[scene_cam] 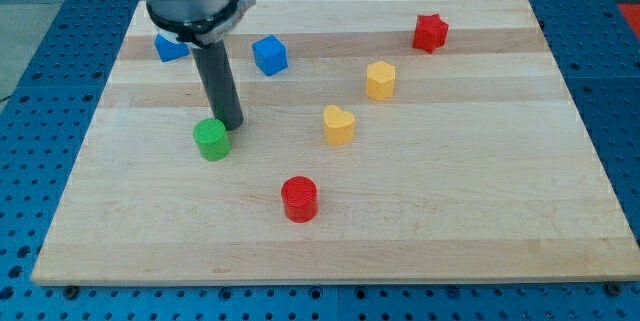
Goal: Arrange the green and blue blocks in a line
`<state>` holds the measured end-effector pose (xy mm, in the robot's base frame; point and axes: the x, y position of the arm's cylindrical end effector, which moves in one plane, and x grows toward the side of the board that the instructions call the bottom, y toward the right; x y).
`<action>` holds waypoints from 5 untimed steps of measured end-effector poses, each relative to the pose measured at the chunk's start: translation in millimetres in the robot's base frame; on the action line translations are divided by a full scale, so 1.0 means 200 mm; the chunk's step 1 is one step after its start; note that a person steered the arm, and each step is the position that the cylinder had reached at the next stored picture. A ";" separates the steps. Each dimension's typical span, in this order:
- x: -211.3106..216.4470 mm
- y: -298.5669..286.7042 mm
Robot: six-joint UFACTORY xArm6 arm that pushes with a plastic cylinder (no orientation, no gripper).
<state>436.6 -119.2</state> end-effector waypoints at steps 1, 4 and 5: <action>-0.09 0.17; -0.69 0.50; -0.75 0.42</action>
<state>287.5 -34.9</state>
